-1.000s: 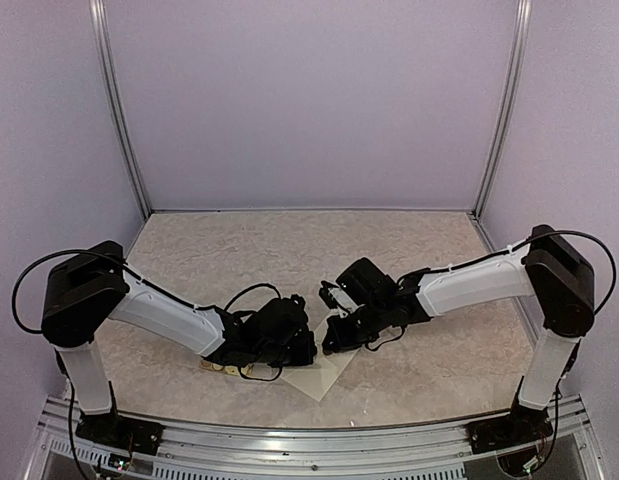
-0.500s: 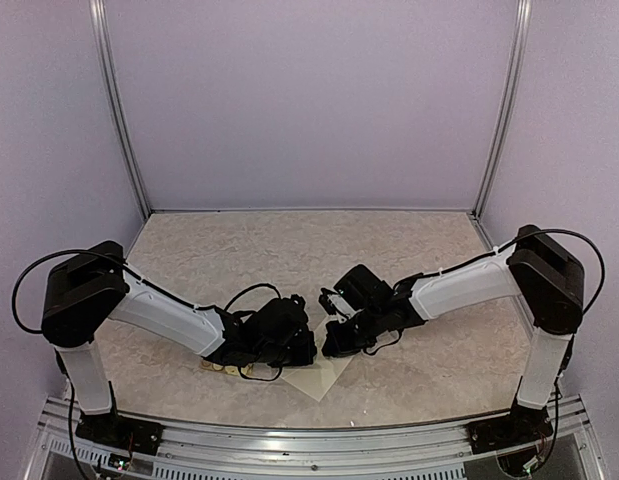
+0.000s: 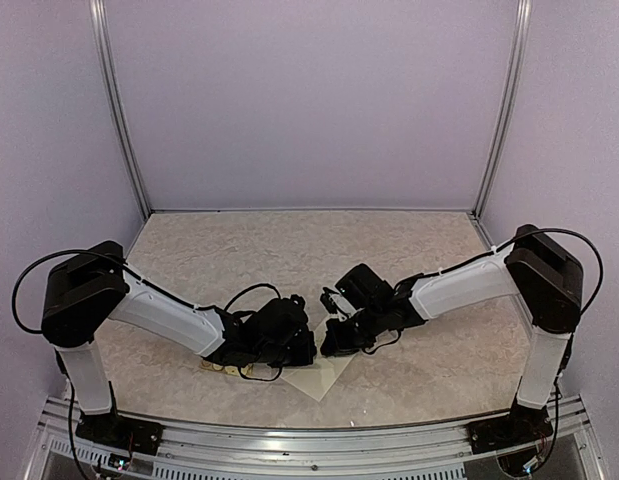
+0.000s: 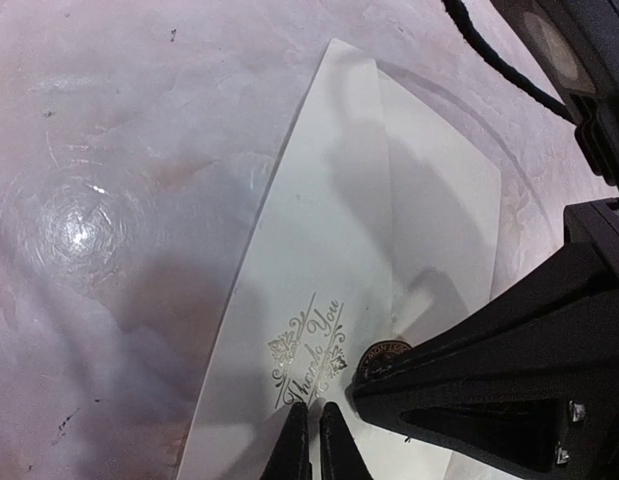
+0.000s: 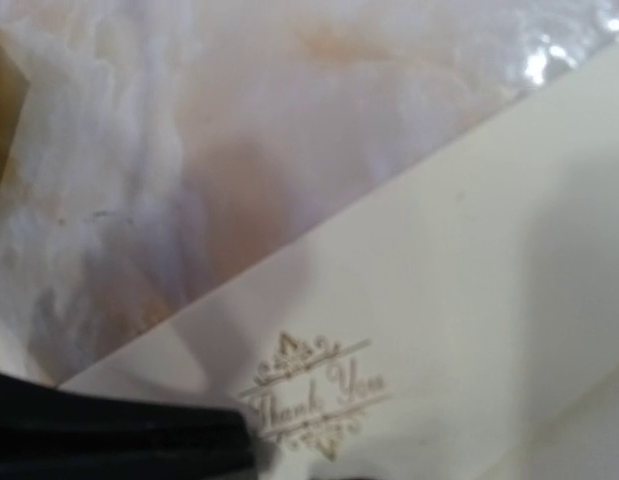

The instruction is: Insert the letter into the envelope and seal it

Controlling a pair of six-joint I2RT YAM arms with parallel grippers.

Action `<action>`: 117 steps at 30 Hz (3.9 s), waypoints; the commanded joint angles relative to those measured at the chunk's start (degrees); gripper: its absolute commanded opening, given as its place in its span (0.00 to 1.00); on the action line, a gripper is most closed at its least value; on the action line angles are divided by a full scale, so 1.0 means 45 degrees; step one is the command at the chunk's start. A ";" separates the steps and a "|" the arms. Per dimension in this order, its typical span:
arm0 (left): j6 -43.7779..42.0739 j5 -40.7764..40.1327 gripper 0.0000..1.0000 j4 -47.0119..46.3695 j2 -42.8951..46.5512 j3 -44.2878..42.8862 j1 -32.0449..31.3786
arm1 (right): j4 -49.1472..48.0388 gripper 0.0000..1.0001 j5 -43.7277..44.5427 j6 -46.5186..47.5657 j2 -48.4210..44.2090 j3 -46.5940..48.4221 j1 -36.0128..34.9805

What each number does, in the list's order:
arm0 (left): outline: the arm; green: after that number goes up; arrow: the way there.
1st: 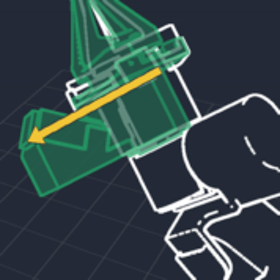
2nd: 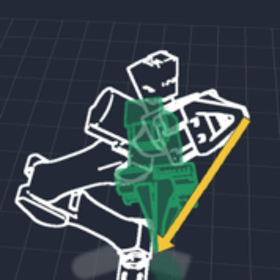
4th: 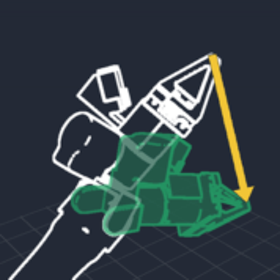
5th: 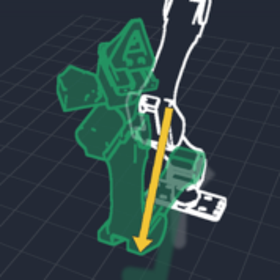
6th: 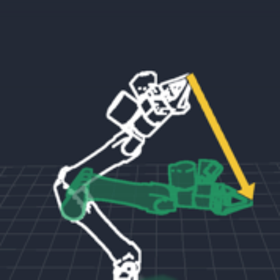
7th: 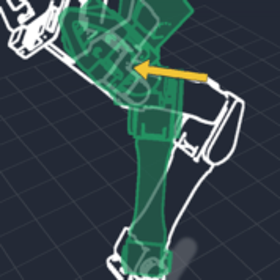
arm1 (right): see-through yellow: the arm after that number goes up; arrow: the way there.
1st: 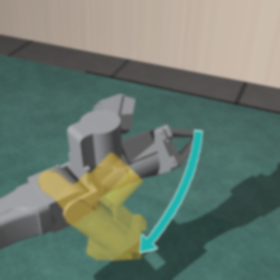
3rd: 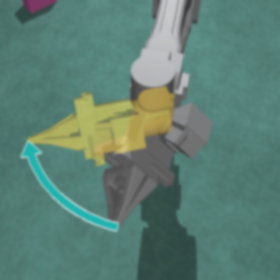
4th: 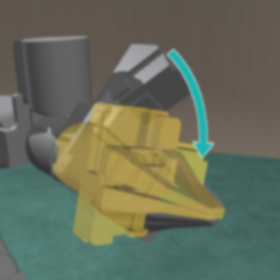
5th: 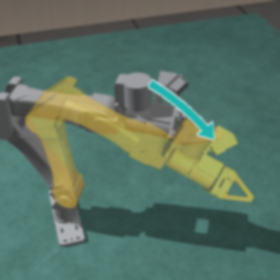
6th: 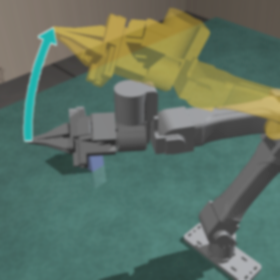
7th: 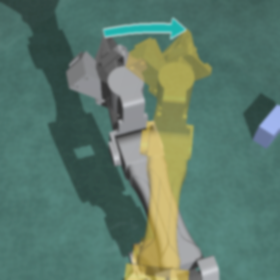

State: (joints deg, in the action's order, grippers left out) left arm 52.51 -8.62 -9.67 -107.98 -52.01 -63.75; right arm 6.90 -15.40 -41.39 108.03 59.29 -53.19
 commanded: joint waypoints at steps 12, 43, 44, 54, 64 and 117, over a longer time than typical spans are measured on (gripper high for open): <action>0.0142 -0.0056 0.05 0.1182 -0.0242 0.0580 -0.0141 | 0.0752 0.00 0.0977 -0.0860 -0.0109 -0.1643 0.0651; 0.0044 -0.0059 0.05 0.1114 -0.0159 0.0429 -0.0220 | 0.0417 0.00 -0.0175 0.0509 -0.2077 -0.0835 0.0385; 0.0066 -0.0074 0.05 0.1114 -0.0148 0.0440 -0.0223 | 0.0291 0.00 -0.0241 0.0508 -0.2063 -0.0783 0.0388; 0.0059 -0.0054 0.05 0.1114 -0.0187 0.0371 -0.0220 | -0.0266 0.00 -0.0859 0.0377 -0.0614 -0.0110 0.0379; 0.0087 -0.0049 0.05 0.1114 -0.0203 0.0385 -0.0248 | -0.0264 0.00 -0.1173 0.0198 0.0142 -0.0122 0.0377; 0.0198 -0.0360 0.05 0.1270 0.0110 0.0607 -0.0242 | 0.1202 0.00 0.0394 -0.0858 -0.0694 -0.1944 0.0835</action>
State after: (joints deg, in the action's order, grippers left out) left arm 52.86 -9.93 -10.22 -107.42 -51.05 -64.34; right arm 5.02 -18.17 -44.88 104.57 53.47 -50.57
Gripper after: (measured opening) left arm 0.048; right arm 0.003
